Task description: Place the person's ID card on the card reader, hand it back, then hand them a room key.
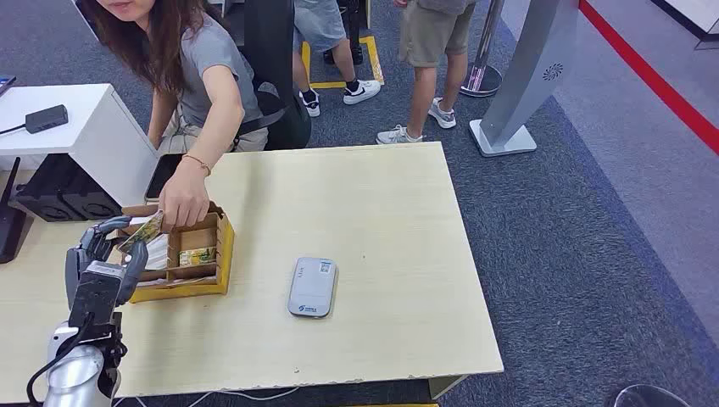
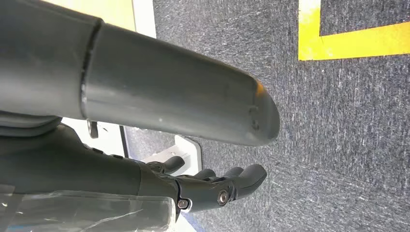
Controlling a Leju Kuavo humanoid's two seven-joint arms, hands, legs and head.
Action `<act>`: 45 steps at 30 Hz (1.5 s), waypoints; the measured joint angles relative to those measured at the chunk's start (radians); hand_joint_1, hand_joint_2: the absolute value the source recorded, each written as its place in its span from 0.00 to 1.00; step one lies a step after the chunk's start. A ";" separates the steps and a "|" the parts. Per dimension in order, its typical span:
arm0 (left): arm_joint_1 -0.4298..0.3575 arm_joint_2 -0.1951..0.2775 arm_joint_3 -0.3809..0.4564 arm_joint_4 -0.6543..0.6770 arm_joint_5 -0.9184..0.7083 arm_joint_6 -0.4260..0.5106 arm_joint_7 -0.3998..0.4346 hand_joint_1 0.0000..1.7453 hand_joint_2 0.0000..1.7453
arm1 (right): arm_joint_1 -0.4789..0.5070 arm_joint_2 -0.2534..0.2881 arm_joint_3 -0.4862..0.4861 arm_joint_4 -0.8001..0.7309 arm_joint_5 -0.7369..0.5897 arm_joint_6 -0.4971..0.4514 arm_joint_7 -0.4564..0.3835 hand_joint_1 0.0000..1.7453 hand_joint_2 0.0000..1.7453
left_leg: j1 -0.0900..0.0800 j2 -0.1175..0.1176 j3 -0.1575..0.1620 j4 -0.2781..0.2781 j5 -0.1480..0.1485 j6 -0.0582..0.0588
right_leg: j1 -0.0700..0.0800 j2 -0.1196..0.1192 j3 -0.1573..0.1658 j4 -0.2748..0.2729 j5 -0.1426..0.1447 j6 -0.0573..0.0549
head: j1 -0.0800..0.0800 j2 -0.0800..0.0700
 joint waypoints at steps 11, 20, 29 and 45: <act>0.000 0.000 0.000 0.000 0.003 0.000 0.000 1.00 1.00 | 0.000 0.000 0.000 0.000 0.000 0.000 0.000 0.00 0.00 | 0.000 0.000 0.000 0.000 0.000 0.000 | 0.000 0.000 0.000 0.000 0.000 0.000 | 0.000 0.000; 0.000 0.000 0.001 0.000 0.003 0.000 0.000 1.00 1.00 | 0.000 0.000 0.000 0.000 0.001 0.000 0.000 0.00 0.00 | 0.000 0.000 0.000 0.000 0.000 0.000 | 0.000 0.000 0.000 0.000 0.000 0.000 | 0.000 0.000; -0.041 -0.002 -0.007 0.017 -0.127 0.089 0.003 1.00 1.00 | -0.001 0.000 0.000 0.000 0.008 0.001 -0.005 0.00 0.00 | 0.000 0.000 0.000 0.000 0.000 0.000 | 0.000 0.000 0.000 0.000 0.000 0.000 | 0.000 0.000; -0.235 -0.018 -0.186 0.206 -0.586 0.419 0.070 1.00 1.00 | -0.009 0.000 0.000 0.000 0.038 0.004 -0.005 0.00 0.00 | 0.000 0.000 0.000 0.000 0.000 0.000 | 0.000 0.001 0.000 0.000 0.001 0.000 | 0.000 0.000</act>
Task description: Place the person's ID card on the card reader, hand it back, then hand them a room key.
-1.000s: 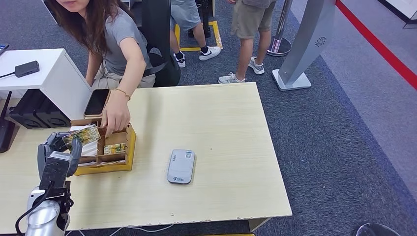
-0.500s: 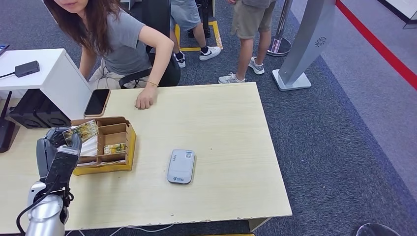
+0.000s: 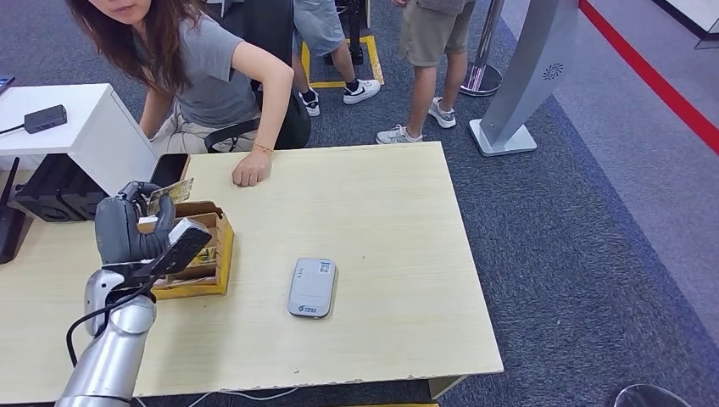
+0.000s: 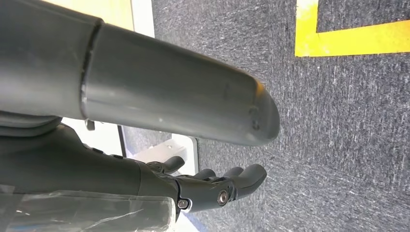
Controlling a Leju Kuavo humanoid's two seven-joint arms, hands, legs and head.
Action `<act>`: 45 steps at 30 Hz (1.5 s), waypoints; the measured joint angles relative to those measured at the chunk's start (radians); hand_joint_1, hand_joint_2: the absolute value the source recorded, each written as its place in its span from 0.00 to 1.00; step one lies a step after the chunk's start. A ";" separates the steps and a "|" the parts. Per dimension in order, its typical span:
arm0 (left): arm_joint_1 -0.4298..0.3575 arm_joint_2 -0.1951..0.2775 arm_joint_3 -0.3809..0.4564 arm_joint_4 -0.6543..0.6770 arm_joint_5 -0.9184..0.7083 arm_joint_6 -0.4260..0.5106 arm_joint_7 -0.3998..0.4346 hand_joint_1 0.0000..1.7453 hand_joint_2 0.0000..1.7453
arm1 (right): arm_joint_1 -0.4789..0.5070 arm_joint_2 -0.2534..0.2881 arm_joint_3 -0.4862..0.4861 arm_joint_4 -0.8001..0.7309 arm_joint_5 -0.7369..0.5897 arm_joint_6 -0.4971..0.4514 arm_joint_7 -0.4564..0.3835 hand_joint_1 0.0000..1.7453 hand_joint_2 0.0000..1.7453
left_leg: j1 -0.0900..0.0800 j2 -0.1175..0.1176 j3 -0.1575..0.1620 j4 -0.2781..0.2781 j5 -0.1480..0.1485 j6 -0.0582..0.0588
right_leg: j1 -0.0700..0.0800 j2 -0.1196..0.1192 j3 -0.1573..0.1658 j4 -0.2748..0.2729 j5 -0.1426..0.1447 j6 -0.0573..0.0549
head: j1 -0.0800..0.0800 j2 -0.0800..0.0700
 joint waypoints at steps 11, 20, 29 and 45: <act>-0.069 0.006 -0.169 0.198 -0.385 0.083 0.105 1.00 1.00 | -0.003 0.000 0.000 0.000 0.017 -0.002 0.008 0.00 0.00 | 0.000 0.000 0.000 0.000 0.000 0.000 | 0.000 0.000 0.000 0.000 0.000 0.000 | 0.000 0.000; -0.109 0.011 -0.261 0.292 -0.485 0.125 0.151 1.00 1.00 | -0.003 0.000 0.000 0.000 0.019 -0.002 0.008 0.00 0.00 | 0.000 0.000 0.000 0.000 0.000 0.000 | 0.000 0.000 0.000 0.000 0.000 0.000 | 0.000 0.000; -0.123 0.011 -0.317 0.338 -0.634 0.264 0.212 1.00 1.00 | -0.003 0.000 0.000 0.000 0.024 -0.004 0.010 0.00 0.00 | 0.000 0.000 0.000 0.000 0.000 0.000 | 0.000 0.000 0.000 0.000 0.000 0.000 | 0.000 0.000; -0.118 0.010 -0.450 0.346 -0.737 0.279 0.184 1.00 1.00 | -0.004 0.000 0.000 0.001 0.045 -0.002 0.010 0.00 0.00 | 0.000 0.000 0.000 0.000 0.000 0.000 | 0.000 0.000 0.000 0.000 0.000 0.000 | 0.000 0.000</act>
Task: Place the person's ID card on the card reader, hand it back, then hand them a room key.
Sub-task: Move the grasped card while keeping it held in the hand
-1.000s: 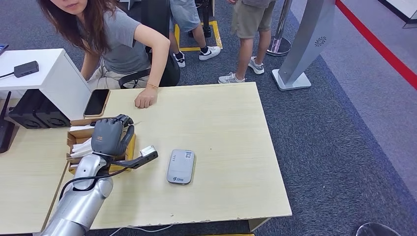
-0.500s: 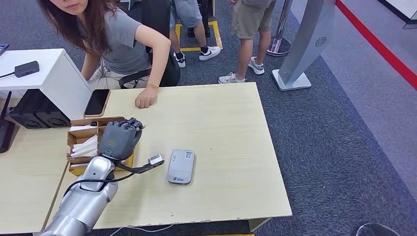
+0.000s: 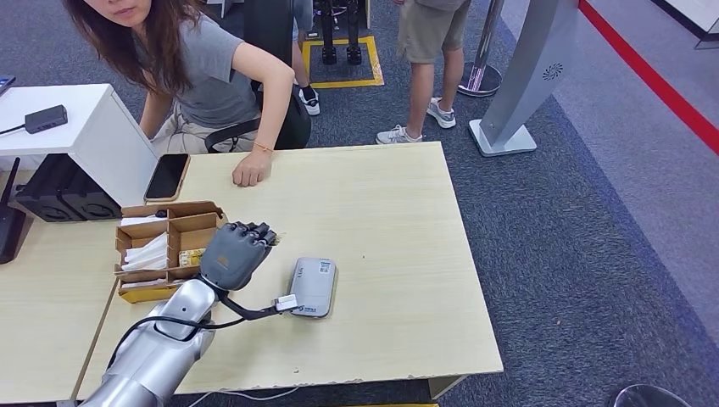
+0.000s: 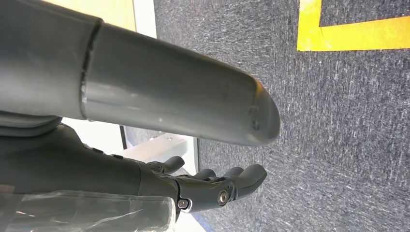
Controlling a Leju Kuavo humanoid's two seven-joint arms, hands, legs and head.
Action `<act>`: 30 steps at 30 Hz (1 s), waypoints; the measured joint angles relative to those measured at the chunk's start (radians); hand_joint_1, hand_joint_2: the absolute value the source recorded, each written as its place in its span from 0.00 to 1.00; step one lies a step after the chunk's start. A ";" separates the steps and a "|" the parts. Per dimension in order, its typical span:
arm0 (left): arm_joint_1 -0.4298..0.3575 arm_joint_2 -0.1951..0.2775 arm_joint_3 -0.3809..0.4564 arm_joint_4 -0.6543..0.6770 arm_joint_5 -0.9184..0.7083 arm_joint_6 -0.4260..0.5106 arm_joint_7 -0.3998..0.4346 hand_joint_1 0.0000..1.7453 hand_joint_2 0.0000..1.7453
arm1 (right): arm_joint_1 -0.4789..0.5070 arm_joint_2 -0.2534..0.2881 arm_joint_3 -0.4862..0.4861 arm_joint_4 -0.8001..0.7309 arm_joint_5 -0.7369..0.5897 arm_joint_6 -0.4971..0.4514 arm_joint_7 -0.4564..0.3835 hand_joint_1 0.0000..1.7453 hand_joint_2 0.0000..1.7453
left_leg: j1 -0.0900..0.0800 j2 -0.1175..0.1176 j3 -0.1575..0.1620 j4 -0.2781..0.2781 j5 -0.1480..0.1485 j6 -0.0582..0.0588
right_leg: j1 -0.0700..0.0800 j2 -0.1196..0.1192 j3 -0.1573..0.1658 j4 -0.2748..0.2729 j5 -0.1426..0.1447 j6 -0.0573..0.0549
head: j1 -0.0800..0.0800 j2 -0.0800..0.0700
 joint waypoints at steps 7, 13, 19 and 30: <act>-0.001 -0.003 -0.044 0.000 -0.010 0.000 -0.007 1.00 1.00 | -0.001 0.000 0.000 0.003 0.012 0.000 -0.003 0.00 0.00 | 0.000 0.000 0.000 0.000 0.000 0.000 | 0.000 0.000 0.000 0.000 0.000 0.000 | 0.000 0.000; -0.002 -0.008 -0.083 0.000 -0.031 0.000 -0.002 1.00 1.00 | -0.004 0.000 0.000 0.004 0.014 0.000 -0.008 0.00 0.00 | 0.000 0.000 0.000 0.000 0.000 0.000 | 0.000 0.000 0.000 0.000 0.000 0.000 | 0.000 0.000; -0.002 -0.015 -0.103 0.008 -0.032 0.000 -0.002 1.00 1.00 | -0.006 0.000 0.000 0.005 0.027 0.000 -0.007 0.00 0.00 | 0.000 0.000 0.000 0.000 0.000 0.000 | 0.000 0.000 0.000 0.000 0.000 0.000 | 0.000 0.000; -0.016 -0.041 -0.137 0.068 0.000 0.000 -0.029 1.00 1.00 | -0.009 0.000 0.000 0.006 0.028 -0.002 -0.005 0.00 0.00 | 0.000 0.000 0.000 0.000 0.000 0.000 | 0.000 0.000 0.000 0.000 0.000 0.000 | 0.000 0.000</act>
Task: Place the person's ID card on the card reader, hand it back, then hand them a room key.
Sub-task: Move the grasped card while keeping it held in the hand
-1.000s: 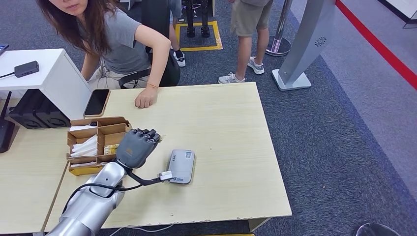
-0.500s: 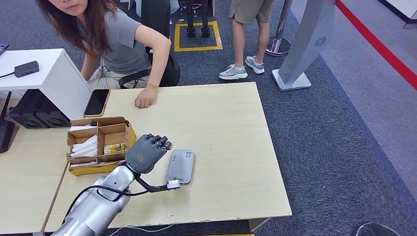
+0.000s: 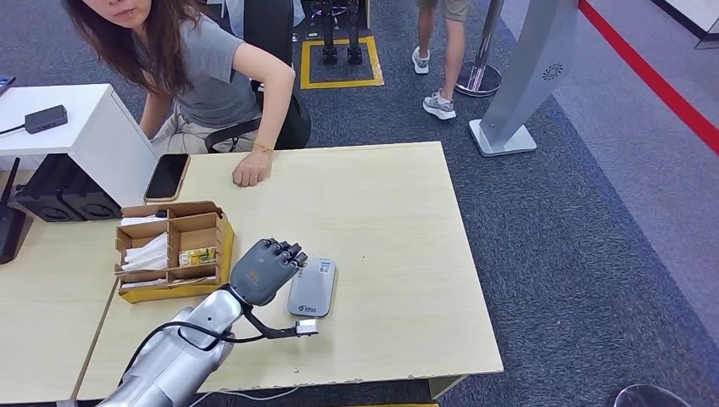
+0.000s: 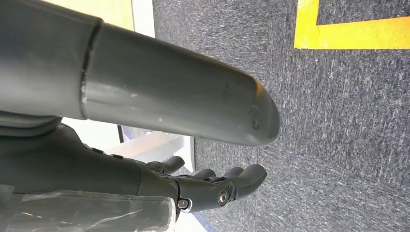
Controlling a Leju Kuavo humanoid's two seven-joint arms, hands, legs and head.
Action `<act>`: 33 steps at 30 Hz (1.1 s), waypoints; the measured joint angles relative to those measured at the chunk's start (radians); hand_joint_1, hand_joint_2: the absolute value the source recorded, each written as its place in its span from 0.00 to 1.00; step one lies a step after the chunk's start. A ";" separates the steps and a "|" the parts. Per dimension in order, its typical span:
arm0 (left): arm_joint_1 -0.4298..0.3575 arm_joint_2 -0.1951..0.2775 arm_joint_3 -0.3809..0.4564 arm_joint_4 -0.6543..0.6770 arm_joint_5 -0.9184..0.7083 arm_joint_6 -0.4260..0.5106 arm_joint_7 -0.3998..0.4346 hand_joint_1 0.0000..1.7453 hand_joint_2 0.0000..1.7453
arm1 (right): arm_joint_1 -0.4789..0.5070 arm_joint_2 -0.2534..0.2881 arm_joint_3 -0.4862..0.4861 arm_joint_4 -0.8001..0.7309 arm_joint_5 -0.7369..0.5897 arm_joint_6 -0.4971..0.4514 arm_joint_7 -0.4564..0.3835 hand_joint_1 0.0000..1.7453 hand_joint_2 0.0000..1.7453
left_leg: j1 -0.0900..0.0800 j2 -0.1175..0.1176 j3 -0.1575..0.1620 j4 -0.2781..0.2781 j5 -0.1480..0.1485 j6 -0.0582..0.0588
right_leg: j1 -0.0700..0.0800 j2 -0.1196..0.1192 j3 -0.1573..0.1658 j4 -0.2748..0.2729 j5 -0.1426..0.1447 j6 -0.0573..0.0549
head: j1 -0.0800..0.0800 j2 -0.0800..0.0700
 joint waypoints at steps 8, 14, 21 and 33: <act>-0.007 -0.005 -0.019 0.047 0.026 -0.003 -0.019 1.00 1.00 | 0.000 0.000 0.000 0.000 0.000 0.000 -0.001 0.00 0.00 | 0.000 0.000 0.000 0.000 0.000 0.000 | 0.000 0.000 0.000 0.000 0.000 0.000 | 0.000 0.000; -0.008 -0.011 -0.030 0.068 0.086 -0.014 -0.053 1.00 1.00 | 0.000 0.000 -0.001 0.000 -0.004 -0.004 -0.005 0.00 0.00 | 0.000 0.000 0.000 0.000 0.000 0.000 | 0.000 0.000 0.000 0.000 0.000 0.000 | 0.000 0.000; -0.014 -0.016 -0.045 0.082 0.105 -0.026 -0.064 1.00 1.00 | 0.001 0.000 -0.002 0.000 -0.004 -0.011 -0.006 0.00 0.00 | 0.000 0.000 0.000 0.000 0.000 0.000 | 0.000 0.000 0.000 0.000 0.000 0.000 | 0.000 0.000; -0.025 -0.019 -0.081 0.104 0.140 -0.074 -0.082 1.00 1.00 | 0.001 0.000 -0.003 0.000 -0.004 -0.015 -0.008 0.00 0.00 | 0.000 0.000 0.000 0.000 0.000 0.000 | 0.000 0.000 0.000 0.000 0.000 0.000 | 0.000 0.000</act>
